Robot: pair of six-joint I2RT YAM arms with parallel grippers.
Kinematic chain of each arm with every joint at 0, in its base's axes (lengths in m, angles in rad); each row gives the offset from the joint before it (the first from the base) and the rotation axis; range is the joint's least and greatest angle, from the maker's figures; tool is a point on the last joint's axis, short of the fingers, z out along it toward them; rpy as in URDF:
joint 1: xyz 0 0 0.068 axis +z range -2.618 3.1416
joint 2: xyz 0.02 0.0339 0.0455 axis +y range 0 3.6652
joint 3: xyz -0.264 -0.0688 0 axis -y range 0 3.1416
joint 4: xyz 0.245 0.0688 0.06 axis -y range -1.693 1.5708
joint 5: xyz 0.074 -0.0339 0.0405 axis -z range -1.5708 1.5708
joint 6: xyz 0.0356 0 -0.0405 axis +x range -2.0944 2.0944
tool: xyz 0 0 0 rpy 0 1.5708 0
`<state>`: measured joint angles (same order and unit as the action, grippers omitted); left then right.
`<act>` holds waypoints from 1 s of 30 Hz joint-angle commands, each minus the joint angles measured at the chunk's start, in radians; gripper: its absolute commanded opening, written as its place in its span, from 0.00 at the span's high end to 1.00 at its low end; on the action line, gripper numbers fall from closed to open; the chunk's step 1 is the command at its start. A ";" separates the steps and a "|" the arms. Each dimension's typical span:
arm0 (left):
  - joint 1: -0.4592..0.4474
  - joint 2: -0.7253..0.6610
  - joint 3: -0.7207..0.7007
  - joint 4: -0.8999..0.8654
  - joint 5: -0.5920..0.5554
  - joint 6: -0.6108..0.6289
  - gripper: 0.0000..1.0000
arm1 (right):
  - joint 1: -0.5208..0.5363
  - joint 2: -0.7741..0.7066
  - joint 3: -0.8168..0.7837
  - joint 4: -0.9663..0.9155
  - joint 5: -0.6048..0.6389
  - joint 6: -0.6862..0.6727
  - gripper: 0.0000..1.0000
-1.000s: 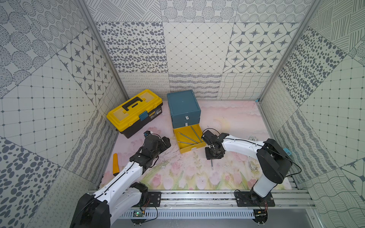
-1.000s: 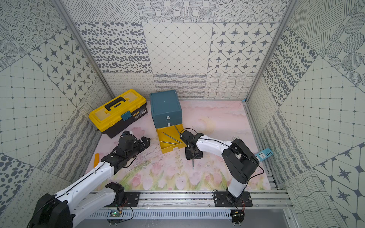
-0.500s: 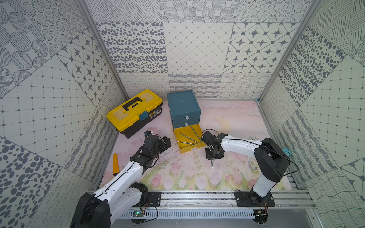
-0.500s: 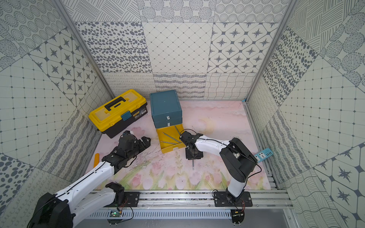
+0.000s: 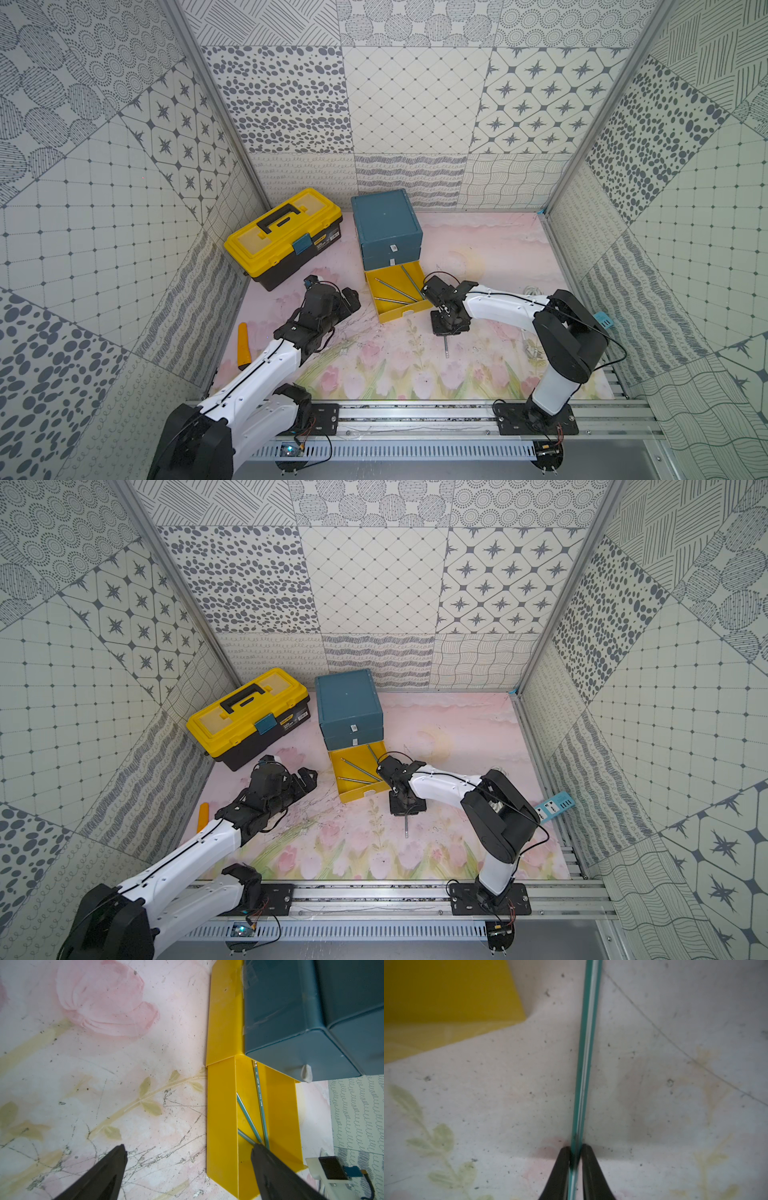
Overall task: Please place the pencils in the drawer according to their color
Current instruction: Pick up the pencil from the center of the board.
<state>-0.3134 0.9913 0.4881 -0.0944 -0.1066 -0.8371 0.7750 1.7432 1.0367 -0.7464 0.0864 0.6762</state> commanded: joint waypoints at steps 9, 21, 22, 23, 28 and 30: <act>0.006 0.008 -0.005 0.038 0.007 -0.009 0.01 | -0.009 0.107 -0.030 0.043 -0.035 0.003 1.00; 0.007 0.018 -0.003 0.044 0.009 -0.009 0.01 | -0.013 0.082 -0.037 0.043 0.006 -0.007 1.00; 0.007 0.018 -0.002 0.044 0.010 -0.009 0.01 | -0.016 0.074 -0.037 0.042 0.012 -0.009 1.00; 0.008 0.016 -0.002 0.044 0.011 -0.008 0.01 | -0.021 0.067 -0.038 0.042 0.012 -0.014 1.00; 0.007 0.016 0.002 0.044 0.013 -0.009 0.01 | -0.050 0.038 -0.038 0.043 0.007 -0.031 1.00; 0.007 0.016 0.001 0.043 0.013 -0.009 0.01 | -0.062 0.020 -0.038 0.042 0.010 -0.041 1.00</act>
<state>-0.3126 1.0046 0.4881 -0.0940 -0.1062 -0.8375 0.7418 1.7416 1.0409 -0.7506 0.0509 0.6575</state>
